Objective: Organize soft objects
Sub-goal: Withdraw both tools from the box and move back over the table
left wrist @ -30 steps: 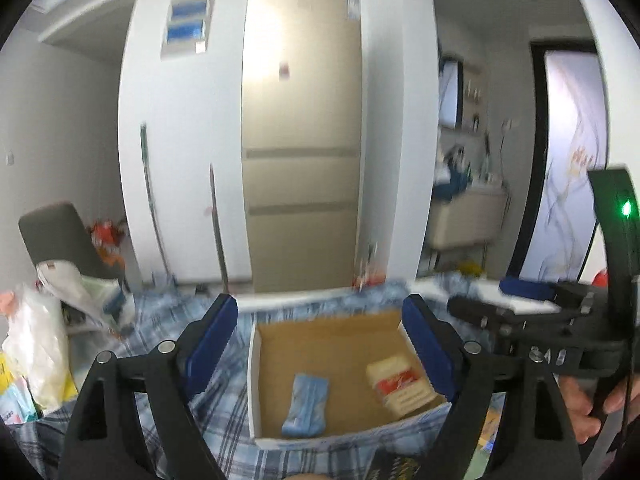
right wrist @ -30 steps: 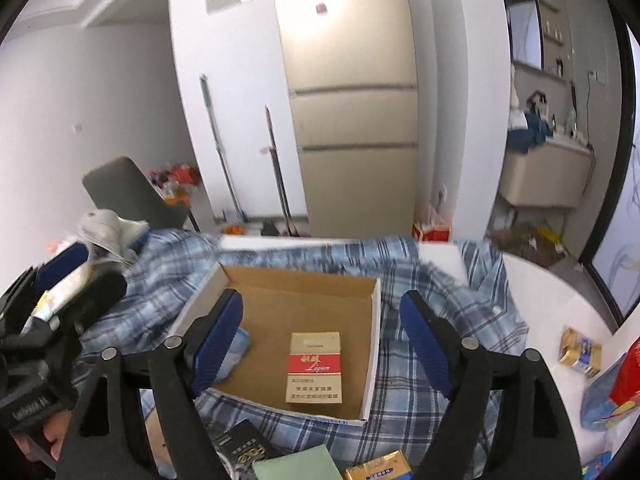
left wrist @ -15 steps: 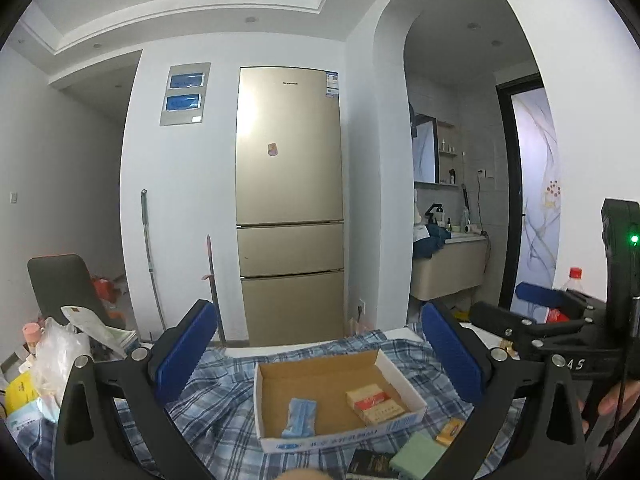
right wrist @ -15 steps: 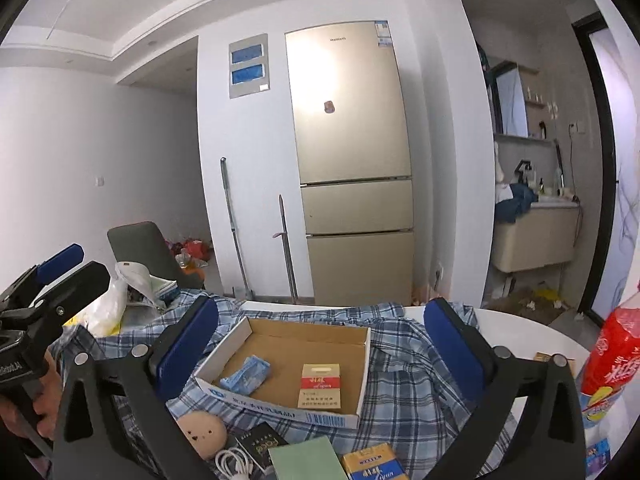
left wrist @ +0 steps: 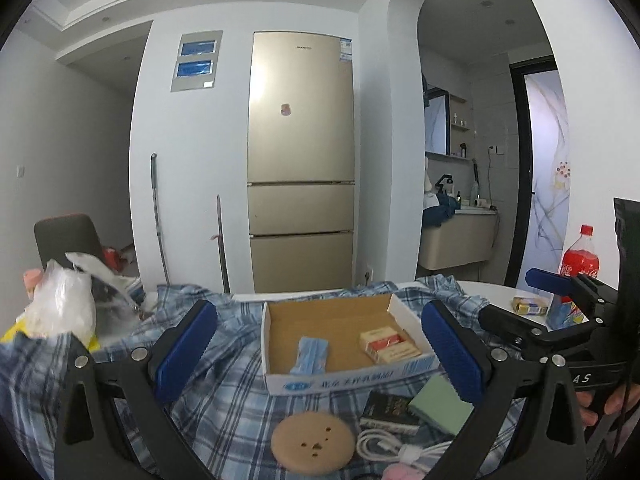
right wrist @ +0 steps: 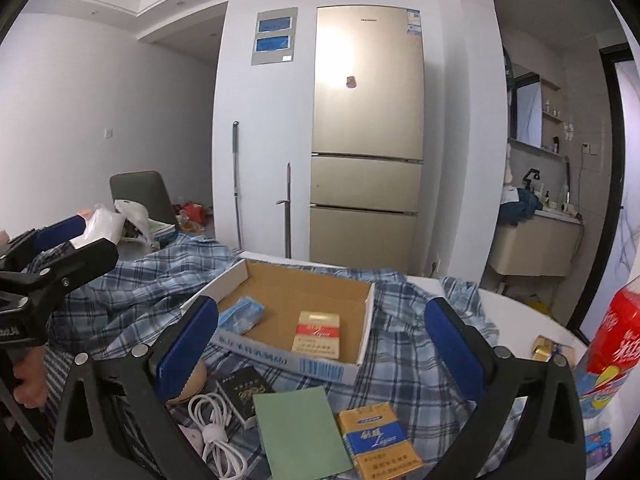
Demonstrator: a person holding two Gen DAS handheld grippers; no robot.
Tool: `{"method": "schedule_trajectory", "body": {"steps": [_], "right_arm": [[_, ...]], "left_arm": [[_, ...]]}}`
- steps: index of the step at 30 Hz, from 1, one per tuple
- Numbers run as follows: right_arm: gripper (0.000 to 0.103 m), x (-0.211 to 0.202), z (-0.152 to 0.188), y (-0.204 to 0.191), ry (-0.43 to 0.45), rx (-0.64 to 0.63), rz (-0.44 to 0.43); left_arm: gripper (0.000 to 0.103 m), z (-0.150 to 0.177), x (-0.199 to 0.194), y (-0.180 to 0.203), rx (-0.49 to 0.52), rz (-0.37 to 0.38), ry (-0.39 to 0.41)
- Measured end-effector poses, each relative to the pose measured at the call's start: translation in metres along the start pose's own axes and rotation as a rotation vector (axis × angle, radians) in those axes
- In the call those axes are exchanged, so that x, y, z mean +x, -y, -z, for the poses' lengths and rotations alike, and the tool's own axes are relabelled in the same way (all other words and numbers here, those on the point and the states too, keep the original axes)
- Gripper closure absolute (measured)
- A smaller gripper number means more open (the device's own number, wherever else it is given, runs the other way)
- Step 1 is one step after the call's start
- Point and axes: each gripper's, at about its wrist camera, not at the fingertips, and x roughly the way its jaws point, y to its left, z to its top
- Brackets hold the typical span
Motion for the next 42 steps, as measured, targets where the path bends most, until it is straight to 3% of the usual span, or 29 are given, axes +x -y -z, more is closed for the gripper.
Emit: {"method": "schedule_trajectory", "body": {"steps": [5,7,35,38,42], "right_arm": [[0.000,0.006,0.016,0.000,-0.026,0.008,-0.002],[0.000,0.010,0.019,0.001,-0.045,0.012,-0.001],[0.000,0.024,0.024,-0.001,-0.138,0.016,0.000],[0.000,0.026,0.024,0.001,-0.152,0.022,-0.023],[0.000,0.038,0.024,0.004,-0.234,0.026,-0.143]], "left_arm": [[0.000,0.020,0.007,-0.005,0.008,-0.030,0.000],[0.000,0.026,0.014,-0.004,0.014,-0.021,-0.037],[0.000,0.030,0.027,-0.004,0.016,-0.005,-0.109],[0.000,0.031,0.031,-0.005,0.012,-0.004,-0.129],[0.000,0.034,0.049,-0.009,0.001,-0.023,-0.242]]}}
